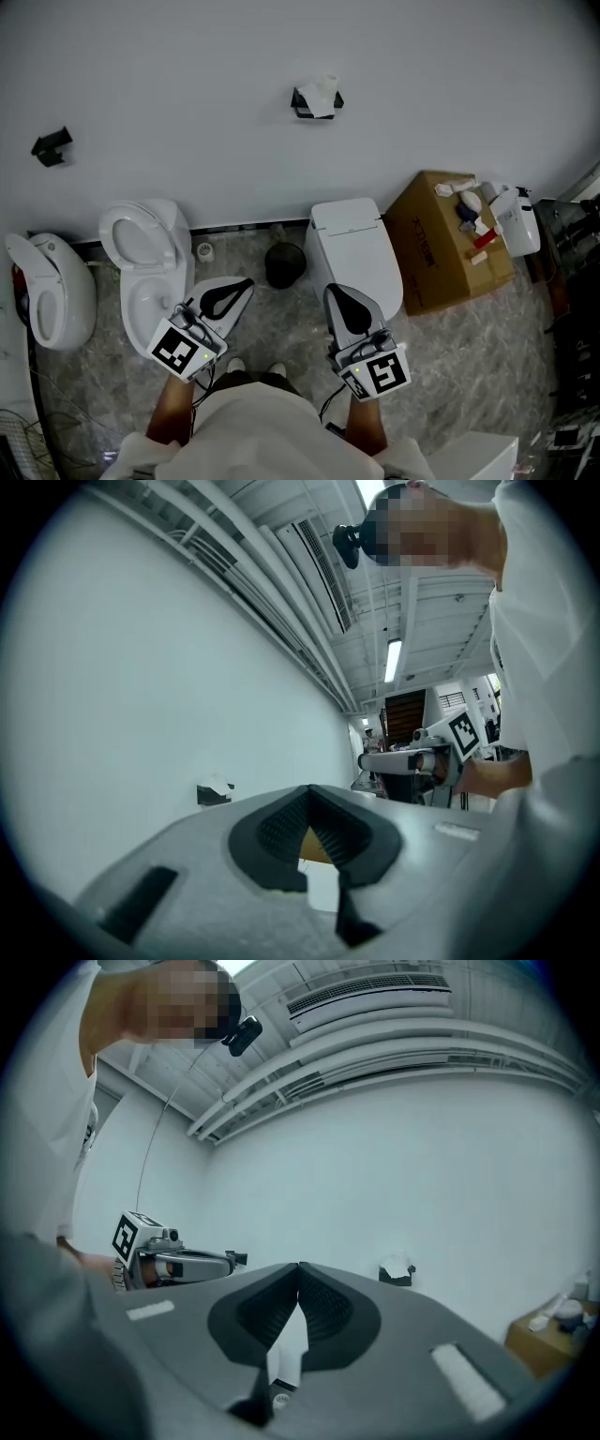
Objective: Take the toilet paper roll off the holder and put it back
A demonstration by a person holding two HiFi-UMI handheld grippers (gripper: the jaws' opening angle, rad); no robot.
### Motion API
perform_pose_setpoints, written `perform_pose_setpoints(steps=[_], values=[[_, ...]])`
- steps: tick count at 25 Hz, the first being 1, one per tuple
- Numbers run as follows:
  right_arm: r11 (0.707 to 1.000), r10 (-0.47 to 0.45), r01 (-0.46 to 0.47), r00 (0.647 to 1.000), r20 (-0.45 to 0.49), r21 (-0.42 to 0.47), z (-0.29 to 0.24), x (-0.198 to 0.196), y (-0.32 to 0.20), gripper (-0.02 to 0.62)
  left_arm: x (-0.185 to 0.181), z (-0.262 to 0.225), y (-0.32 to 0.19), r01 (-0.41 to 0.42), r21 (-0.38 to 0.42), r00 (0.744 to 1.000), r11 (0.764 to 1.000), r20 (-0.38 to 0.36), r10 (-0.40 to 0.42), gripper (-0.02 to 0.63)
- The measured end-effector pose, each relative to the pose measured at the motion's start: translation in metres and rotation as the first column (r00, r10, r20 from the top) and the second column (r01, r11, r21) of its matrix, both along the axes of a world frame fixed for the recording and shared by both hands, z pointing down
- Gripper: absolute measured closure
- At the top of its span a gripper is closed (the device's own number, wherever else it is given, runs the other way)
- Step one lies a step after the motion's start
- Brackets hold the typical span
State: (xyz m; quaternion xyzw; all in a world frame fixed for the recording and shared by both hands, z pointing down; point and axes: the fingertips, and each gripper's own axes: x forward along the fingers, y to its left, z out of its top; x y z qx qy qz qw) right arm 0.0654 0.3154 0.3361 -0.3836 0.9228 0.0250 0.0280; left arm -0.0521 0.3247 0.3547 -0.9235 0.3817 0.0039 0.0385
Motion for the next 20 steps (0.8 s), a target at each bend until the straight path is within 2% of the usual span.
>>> perform_pose_setpoints(steps=[6, 10, 13, 20], values=[[1.000, -0.008, 0.008, 1.000, 0.004, 0.001, 0.002, 0.004, 0.000, 0.584, -0.002, 0.002, -0.002, 0.048, -0.006, 0.999, 0.999, -0.001, -0.048, 0.603], [1.000, -0.008, 0.008, 1.000, 0.013, -0.006, 0.002, 0.006, 0.000, 0.584, -0.002, 0.004, -0.002, 0.062, -0.021, 0.998, 0.998, -0.007, -0.062, 0.603], [1.000, -0.001, 0.001, 1.000, 0.014, -0.008, 0.003, 0.010, -0.002, 0.584, -0.003, 0.013, -0.003, 0.067, -0.038, 0.998, 0.997, 0.024, -0.066, 0.603], [1.000, -0.001, 0.001, 1.000, 0.022, -0.019, 0.010, 0.020, -0.005, 0.584, 0.005, 0.012, -0.005, 0.074, -0.025, 0.997, 0.997, 0.019, -0.073, 0.603]])
